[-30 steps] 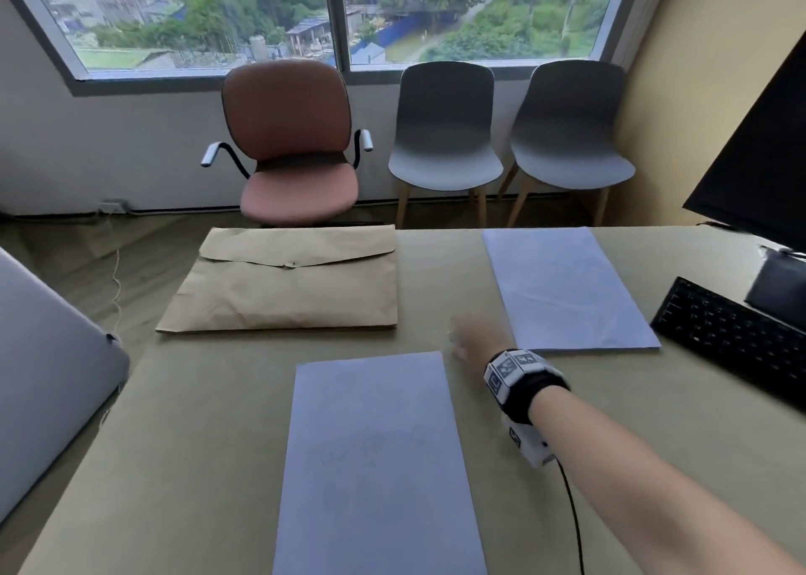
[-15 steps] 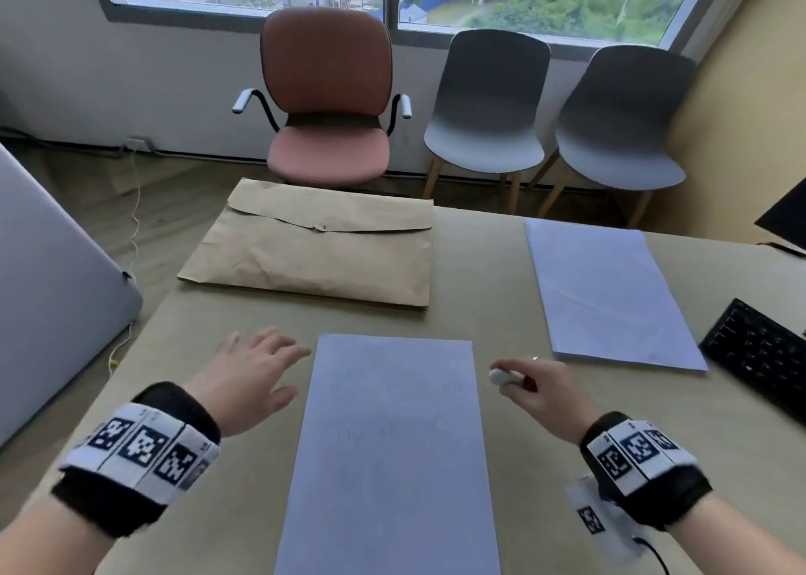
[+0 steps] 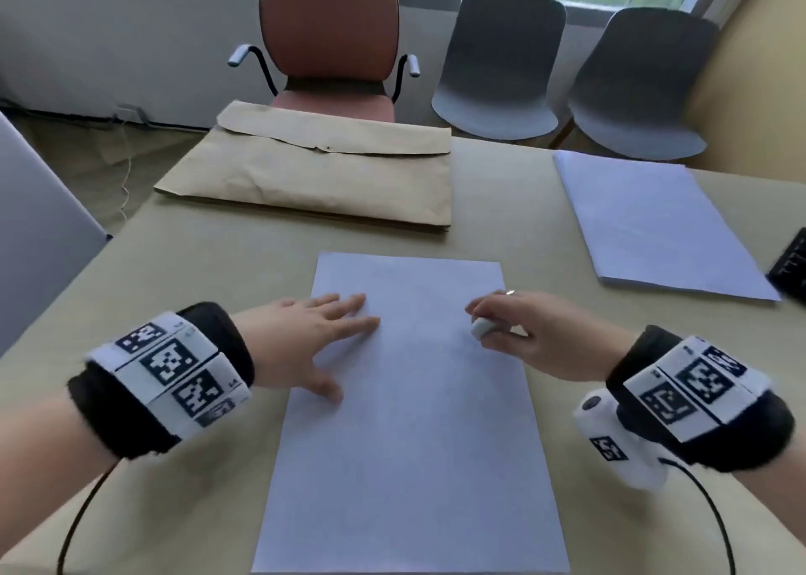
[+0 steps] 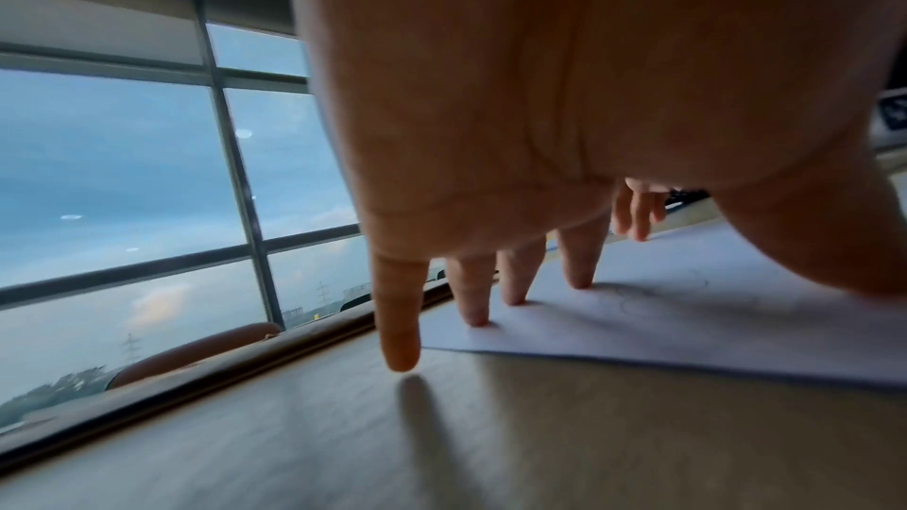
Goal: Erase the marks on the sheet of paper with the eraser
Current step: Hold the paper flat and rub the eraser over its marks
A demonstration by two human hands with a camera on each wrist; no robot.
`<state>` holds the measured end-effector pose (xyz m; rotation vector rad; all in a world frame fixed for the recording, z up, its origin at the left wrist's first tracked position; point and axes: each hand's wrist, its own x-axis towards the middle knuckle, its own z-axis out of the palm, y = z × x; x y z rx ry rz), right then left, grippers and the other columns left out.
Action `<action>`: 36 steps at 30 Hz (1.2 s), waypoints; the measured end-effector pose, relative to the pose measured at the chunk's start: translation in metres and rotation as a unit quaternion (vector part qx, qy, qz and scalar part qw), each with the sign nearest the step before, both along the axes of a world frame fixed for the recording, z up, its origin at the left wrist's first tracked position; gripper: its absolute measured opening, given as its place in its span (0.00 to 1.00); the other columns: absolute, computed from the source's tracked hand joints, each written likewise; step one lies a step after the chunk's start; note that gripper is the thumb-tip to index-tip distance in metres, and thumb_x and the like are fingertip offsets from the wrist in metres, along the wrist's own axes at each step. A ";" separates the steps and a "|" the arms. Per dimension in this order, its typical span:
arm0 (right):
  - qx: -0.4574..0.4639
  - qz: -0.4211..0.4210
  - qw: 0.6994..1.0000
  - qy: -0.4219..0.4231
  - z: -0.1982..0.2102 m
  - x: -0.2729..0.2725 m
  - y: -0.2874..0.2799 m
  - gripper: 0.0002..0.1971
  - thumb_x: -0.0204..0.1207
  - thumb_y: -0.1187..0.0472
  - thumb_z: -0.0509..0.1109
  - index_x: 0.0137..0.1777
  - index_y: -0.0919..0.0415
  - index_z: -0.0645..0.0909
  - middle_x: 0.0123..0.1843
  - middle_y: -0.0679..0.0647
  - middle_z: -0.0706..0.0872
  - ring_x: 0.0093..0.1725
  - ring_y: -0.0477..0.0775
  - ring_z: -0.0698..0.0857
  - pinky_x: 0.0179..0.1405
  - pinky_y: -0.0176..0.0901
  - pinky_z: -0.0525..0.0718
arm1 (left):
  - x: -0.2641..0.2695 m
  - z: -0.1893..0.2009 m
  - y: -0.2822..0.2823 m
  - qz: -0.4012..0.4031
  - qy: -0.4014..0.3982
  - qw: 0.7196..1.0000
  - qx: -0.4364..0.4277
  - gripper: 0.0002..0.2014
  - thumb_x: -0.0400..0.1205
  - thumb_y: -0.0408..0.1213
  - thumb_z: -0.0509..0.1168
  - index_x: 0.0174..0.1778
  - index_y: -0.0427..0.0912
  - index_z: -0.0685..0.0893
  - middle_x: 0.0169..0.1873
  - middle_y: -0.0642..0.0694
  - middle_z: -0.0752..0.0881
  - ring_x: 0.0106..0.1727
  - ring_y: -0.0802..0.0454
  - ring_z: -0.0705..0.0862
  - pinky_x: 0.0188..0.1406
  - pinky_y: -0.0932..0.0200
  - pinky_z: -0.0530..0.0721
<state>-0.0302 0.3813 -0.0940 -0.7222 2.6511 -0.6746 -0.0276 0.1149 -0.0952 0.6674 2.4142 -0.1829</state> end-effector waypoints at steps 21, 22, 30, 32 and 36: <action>0.083 -0.049 0.995 0.008 0.000 0.030 -0.033 0.06 0.75 0.57 0.65 0.44 0.59 0.81 0.29 0.53 0.84 0.18 0.45 0.79 0.22 0.32 0.76 | 0.040 0.000 0.074 0.048 0.002 0.999 0.025 0.58 0.72 0.57 0.72 0.82 0.50 0.33 0.83 0.51 0.36 0.83 0.37 0.38 0.81 0.39 0.47; 0.083 -0.032 0.996 0.017 -0.001 0.034 -0.035 0.07 0.75 0.58 0.65 0.41 0.59 0.82 0.27 0.51 0.82 0.17 0.46 0.78 0.24 0.33 0.77 | 0.041 0.000 0.075 0.051 0.005 0.998 0.025 0.58 0.72 0.56 0.73 0.82 0.48 0.34 0.83 0.51 0.36 0.83 0.37 0.39 0.81 0.40 0.47; 0.105 -0.004 0.994 -0.005 0.007 0.025 -0.032 0.13 0.71 0.55 0.70 0.27 0.60 0.81 0.21 0.48 0.78 0.19 0.46 0.73 0.22 0.33 0.72 | 0.040 0.001 0.075 0.058 -0.006 0.998 0.024 0.59 0.71 0.55 0.74 0.82 0.50 0.34 0.83 0.53 0.35 0.83 0.39 0.38 0.81 0.42 0.46; 0.113 0.005 0.992 0.055 0.001 0.026 -0.036 0.16 0.71 0.58 0.68 0.24 0.65 0.77 0.21 0.53 0.73 0.24 0.51 0.70 0.25 0.38 0.68 | 0.039 0.000 0.075 0.058 -0.008 0.998 0.025 0.59 0.71 0.55 0.74 0.82 0.50 0.34 0.82 0.53 0.34 0.83 0.39 0.37 0.81 0.43 0.47; 0.100 0.091 0.990 0.041 -0.008 0.046 -0.042 0.20 0.72 0.61 0.66 0.19 0.58 0.66 0.17 0.52 0.69 0.22 0.50 0.69 0.22 0.33 0.64 | 0.038 -0.001 0.076 0.057 -0.006 0.998 0.025 0.60 0.71 0.54 0.74 0.82 0.48 0.33 0.82 0.52 0.34 0.83 0.39 0.37 0.81 0.45 0.48</action>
